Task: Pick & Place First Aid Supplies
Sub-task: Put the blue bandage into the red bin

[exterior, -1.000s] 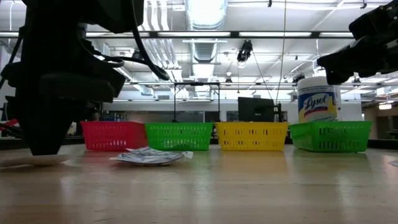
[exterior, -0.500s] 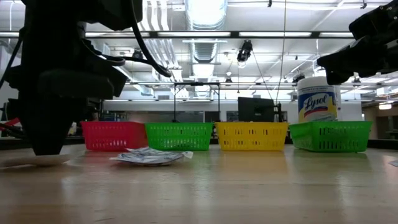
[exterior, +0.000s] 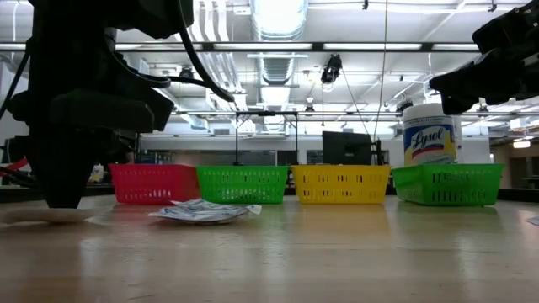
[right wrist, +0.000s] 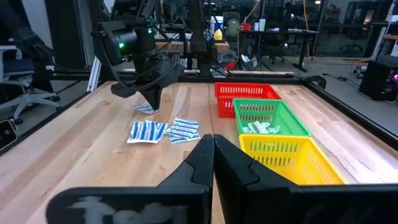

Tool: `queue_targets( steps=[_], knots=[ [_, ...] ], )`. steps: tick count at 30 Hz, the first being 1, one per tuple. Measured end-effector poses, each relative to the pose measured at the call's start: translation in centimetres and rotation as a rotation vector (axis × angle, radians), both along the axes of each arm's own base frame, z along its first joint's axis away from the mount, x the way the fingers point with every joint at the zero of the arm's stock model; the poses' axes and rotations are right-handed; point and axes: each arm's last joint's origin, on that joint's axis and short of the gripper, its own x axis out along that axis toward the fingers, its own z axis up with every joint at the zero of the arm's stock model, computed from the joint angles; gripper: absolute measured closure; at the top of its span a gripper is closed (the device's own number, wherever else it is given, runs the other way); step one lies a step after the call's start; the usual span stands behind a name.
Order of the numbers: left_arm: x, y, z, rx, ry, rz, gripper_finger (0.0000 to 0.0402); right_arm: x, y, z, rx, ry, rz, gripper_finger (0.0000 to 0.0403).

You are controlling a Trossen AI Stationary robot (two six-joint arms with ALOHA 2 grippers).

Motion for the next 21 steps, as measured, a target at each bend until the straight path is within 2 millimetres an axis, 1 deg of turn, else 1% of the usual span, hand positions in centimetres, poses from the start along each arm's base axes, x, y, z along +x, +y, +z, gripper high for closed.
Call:
queue_targets(
  steps=[8,15,19,21],
  knots=[
    [0.0,0.0,0.3,-0.001,-0.008,-0.068,0.0401,0.0,0.0,0.0,0.000,0.000,0.000,0.0394],
    [0.0,0.2,2.1,0.020,-0.079,-0.127,0.0401,0.0,0.0,0.0,0.000,-0.001,-0.001,0.0394],
    [-0.1,0.3,2.8,0.044,-0.106,-0.225,0.0401,0.0,0.0,0.0,0.000,0.001,0.000,0.0394],
    [-0.2,0.2,3.3,0.092,-0.136,-0.315,0.0401,0.0,0.0,0.0,0.000,0.000,0.000,0.0394]
  ],
)
